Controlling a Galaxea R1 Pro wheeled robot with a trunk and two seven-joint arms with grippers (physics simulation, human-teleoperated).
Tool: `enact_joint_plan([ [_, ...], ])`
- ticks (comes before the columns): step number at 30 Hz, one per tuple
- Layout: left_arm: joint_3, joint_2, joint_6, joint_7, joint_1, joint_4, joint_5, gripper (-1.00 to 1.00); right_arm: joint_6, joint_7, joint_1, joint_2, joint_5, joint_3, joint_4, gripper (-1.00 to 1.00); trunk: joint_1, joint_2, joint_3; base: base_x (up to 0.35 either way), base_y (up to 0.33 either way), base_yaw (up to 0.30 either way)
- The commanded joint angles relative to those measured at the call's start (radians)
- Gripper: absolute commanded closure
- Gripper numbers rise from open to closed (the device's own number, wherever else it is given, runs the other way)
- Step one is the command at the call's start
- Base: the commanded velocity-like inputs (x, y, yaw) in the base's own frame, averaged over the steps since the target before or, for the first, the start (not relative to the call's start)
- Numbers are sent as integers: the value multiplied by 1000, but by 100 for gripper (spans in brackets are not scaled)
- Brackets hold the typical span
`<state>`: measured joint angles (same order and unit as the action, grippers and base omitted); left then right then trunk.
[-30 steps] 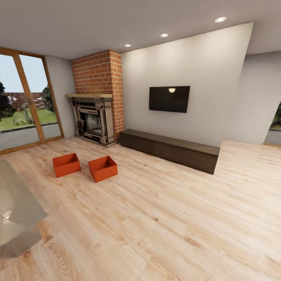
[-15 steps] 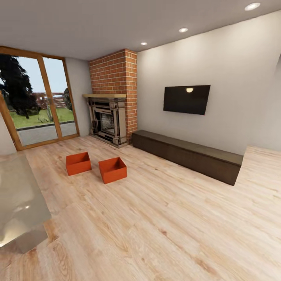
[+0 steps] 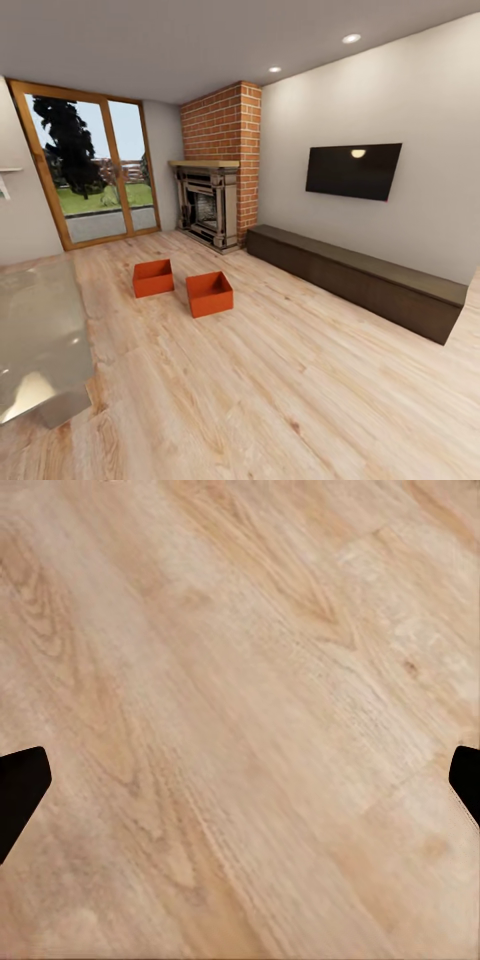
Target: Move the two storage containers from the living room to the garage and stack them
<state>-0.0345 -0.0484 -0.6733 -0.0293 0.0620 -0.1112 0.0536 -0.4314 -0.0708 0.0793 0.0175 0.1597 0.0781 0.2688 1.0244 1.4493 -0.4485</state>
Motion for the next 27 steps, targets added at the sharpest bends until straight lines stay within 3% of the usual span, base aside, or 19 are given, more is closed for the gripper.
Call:
enact_joint_plan([
  [1, -3, 0, -3, 0, 1, 1, 2, -100, -1, -7, 0, 1, 3, 8, 0, -100, 1, 0, -1, 314, -191, 251],
  [27, -3, 0, -3, 0, 1, 1, 2, -100, -1, -7, 0, 1, 4, 7, 0, -100, 1, 0, -1, 314, -191, 207],
])
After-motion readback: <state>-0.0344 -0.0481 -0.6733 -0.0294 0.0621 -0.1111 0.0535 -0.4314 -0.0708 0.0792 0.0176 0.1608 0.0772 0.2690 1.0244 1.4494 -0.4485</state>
